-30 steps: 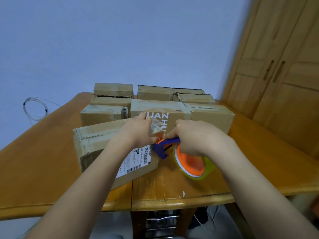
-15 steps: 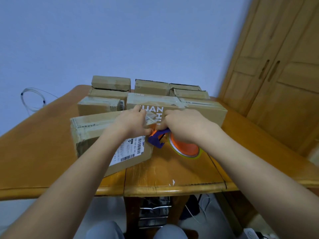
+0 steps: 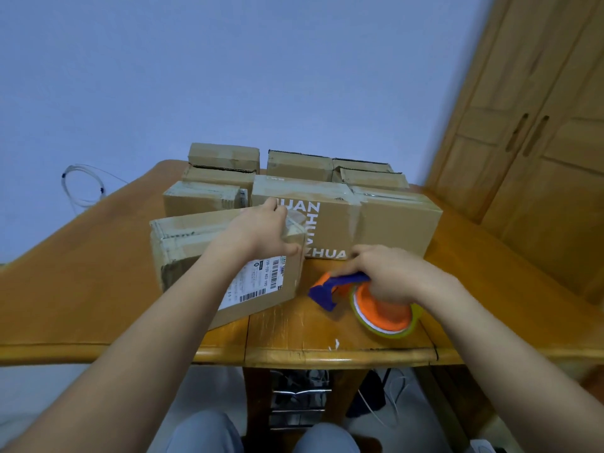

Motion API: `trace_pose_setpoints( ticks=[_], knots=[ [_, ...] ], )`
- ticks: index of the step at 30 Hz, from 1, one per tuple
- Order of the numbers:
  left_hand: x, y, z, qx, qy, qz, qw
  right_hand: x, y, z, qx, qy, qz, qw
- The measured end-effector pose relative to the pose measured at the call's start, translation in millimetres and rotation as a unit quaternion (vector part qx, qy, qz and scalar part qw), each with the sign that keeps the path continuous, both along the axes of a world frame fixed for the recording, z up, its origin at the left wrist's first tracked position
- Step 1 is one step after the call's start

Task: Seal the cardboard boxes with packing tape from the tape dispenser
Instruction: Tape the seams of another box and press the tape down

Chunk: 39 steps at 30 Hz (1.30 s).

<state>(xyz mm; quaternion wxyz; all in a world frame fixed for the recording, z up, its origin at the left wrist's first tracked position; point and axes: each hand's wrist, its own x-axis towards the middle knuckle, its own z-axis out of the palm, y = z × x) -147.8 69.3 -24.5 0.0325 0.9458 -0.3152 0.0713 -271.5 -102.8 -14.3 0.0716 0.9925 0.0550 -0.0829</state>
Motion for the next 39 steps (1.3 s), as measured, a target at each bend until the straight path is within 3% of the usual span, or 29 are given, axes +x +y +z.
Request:
trace_pose_setpoints(
  ticks=[4, 8, 10, 14, 18, 20, 23, 25, 29, 34, 37, 39],
  knots=[
    [3, 4, -2, -0.005, -0.002, -0.012, 1.0, -8, -48, -24, 0.233, -0.048, -0.08, 0.968],
    [5, 17, -2, -0.017, 0.009, -0.052, 0.998, -11, -77, -57, 0.469, -0.065, -0.197, 0.858],
    [5, 24, 0, -0.013, 0.018, -0.073, 0.997, -7, -87, -67, 0.512, -0.059, -0.227, 0.827],
    [3, 41, 4, -0.021, 0.059, -0.104, 0.993, 9, -100, -74, 0.468, -0.035, -0.208, 0.858],
    [6, 53, 3, -0.022, 0.073, -0.123, 0.99, 29, -100, -82, 0.407, -0.079, -0.198, 0.888],
    [7, 53, 0, -0.019, 0.054, -0.125, 0.991, 39, -105, -87, 0.34, -0.118, -0.209, 0.909],
    [9, 50, -4, -0.003, 0.014, -0.129, 0.991, 43, -105, -84, 0.147, -0.14, -0.236, 0.95],
    [12, 52, -4, -0.007, 0.021, -0.138, 0.99, 39, -96, -80, 0.101, -0.206, -0.214, 0.949],
    [17, 62, -2, -0.038, 0.08, -0.172, 0.981, 33, -39, -85, 0.328, -0.38, -0.077, 0.862],
    [23, 72, 13, -0.09, 0.221, -0.156, 0.958, 46, 51, -104, 0.535, -0.345, 0.018, 0.771],
    [33, 63, 17, -0.196, 0.29, -0.132, 0.927, 50, 83, -108, 0.679, -0.313, 0.0, 0.664],
    [38, 58, 11, -0.251, 0.295, -0.134, 0.912, 48, 92, -109, 0.72, -0.309, 0.007, 0.622]
  ],
)
